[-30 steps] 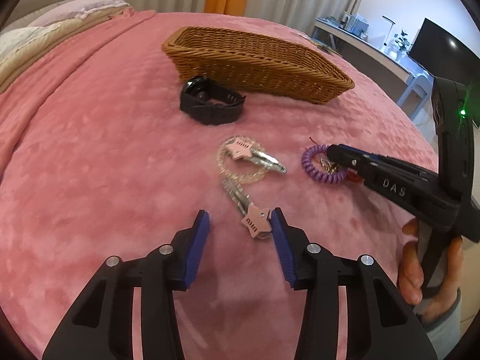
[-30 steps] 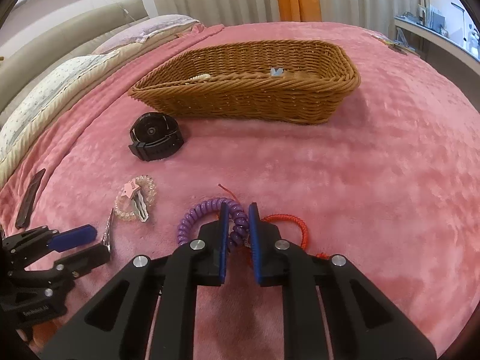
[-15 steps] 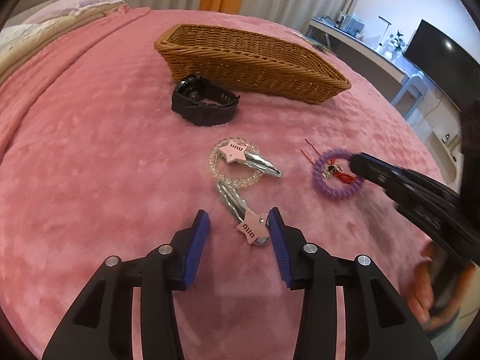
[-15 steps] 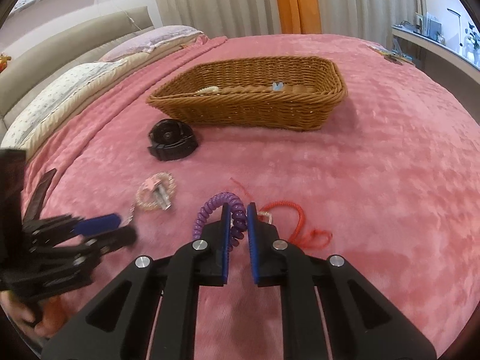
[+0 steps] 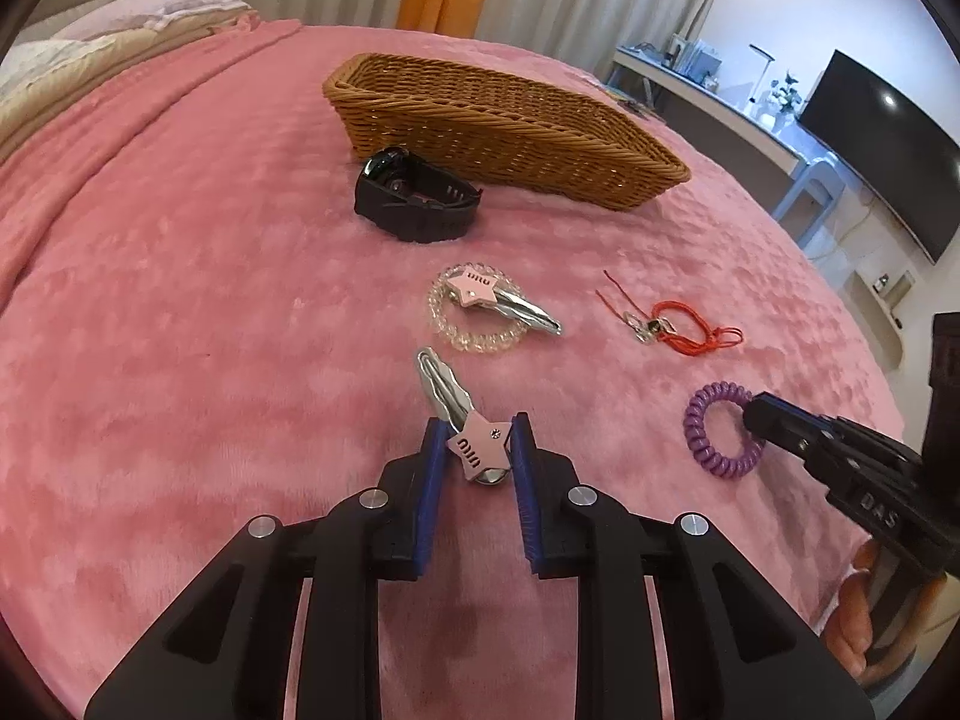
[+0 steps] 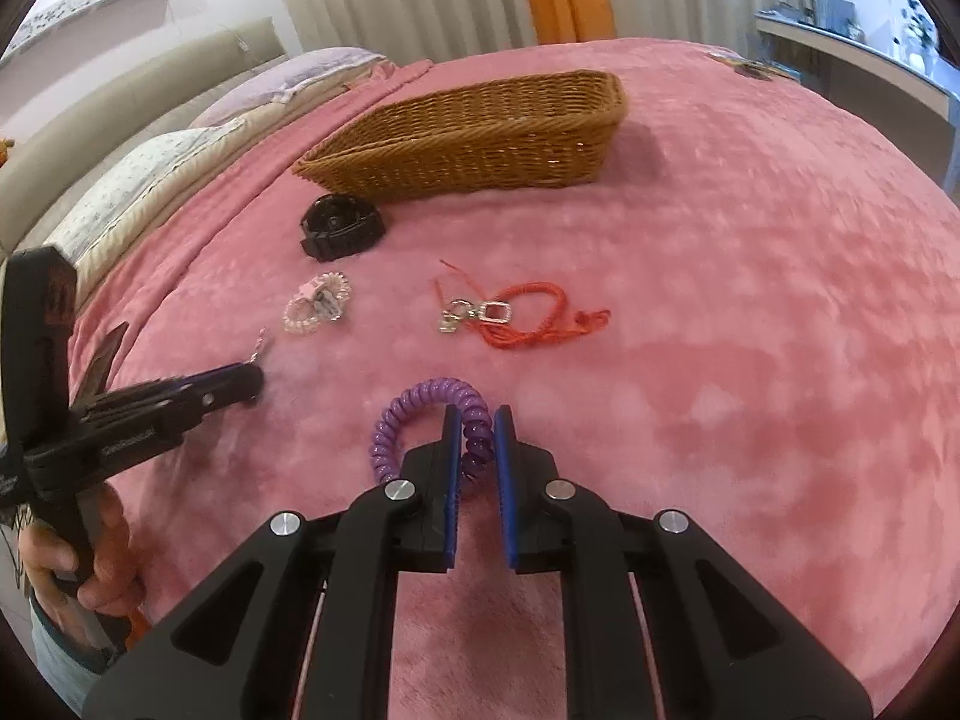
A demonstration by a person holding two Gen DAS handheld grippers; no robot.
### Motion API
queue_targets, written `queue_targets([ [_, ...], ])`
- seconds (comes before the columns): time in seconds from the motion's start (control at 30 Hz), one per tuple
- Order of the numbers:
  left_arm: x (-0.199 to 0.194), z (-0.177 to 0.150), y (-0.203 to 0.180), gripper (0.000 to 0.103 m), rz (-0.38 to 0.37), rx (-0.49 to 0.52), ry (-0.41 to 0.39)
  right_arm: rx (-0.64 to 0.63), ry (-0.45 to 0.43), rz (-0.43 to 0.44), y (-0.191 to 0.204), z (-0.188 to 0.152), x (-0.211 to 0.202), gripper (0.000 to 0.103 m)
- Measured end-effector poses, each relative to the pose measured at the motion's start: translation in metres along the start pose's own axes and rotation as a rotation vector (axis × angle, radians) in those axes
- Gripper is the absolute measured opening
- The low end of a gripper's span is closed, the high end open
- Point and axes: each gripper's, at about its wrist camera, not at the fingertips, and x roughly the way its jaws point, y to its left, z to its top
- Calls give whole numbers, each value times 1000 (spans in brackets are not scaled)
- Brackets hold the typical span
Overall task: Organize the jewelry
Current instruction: 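Grasp the pink star key with the left tool while the right tool lifts the purple coil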
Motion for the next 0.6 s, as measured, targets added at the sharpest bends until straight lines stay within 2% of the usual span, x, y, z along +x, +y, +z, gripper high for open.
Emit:
queue_targets([
  [0.13, -3, -7, 0, 20, -10, 24, -8, 17, 17, -7, -1, 0, 4, 13],
  [0.2, -4, -11, 1, 20, -23, 28, -16, 11, 19, -21, 1, 1, 6, 20],
  [0.27, -6, -13, 3, 20, -33, 30, -19, 1, 12, -38, 5, 2, 6, 31],
  [0.3, -6, -15, 4, 20, -40, 30, -22, -11, 10, -52, 9, 3, 7, 31],
  [0.43, -8, -18, 5, 20, -58, 36, -30, -48, 38, -121, 17, 2, 19, 31],
  [0.47, -9, -18, 5, 20, -60, 38, -31, -56, 37, -131, 18, 0, 21, 22],
  [0.53, -10, -18, 6, 20, -65, 44, -38, -103, 24, -171, 26, -3, 20, 12],
  [0.6, -12, -19, 6, 20, -71, 47, -46, -118, 16, -169, 29, -4, 16, 11],
])
